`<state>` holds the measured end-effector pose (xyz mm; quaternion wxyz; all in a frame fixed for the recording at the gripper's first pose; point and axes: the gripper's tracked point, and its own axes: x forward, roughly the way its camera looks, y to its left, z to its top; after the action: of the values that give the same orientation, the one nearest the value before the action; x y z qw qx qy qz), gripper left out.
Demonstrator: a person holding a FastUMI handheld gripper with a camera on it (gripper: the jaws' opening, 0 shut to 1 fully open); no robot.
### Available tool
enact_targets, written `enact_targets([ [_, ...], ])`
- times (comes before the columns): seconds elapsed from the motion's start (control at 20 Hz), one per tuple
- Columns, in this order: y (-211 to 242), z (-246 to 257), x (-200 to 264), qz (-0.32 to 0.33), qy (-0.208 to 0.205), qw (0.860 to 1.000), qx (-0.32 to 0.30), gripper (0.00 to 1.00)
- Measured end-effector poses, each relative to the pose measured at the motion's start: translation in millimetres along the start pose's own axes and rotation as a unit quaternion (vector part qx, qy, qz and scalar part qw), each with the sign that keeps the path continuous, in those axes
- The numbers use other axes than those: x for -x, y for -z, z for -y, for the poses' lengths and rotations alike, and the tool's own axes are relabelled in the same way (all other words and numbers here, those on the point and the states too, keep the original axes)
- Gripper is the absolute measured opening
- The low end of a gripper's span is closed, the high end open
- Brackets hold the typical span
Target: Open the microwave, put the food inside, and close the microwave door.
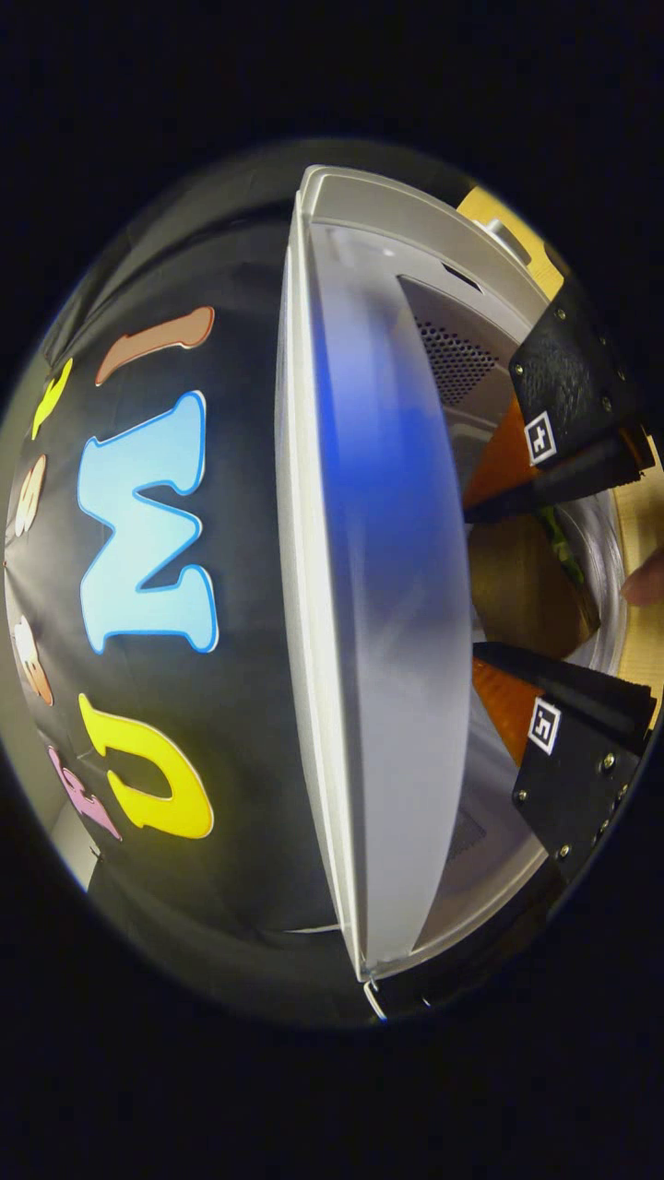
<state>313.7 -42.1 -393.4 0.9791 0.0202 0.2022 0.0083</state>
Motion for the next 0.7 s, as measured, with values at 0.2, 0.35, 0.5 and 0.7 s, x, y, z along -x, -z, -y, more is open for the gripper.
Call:
enact_targets([
  [0.2, -2.5, -17.2, 24.9, 0.004, -0.029, 0.999, 0.018, 0.77],
  [0.35, -7.3, -27.3, 53.5, 0.011, -0.048, 0.999, 0.022, 0.77],
  [0.5, -13.0, -35.6, 87.8, 0.017, -0.063, 0.997, 0.033, 0.77],
  [0.7, -42.8, -49.0, 151.8, 0.045, -0.078, 0.995, 0.053, 0.77],
])
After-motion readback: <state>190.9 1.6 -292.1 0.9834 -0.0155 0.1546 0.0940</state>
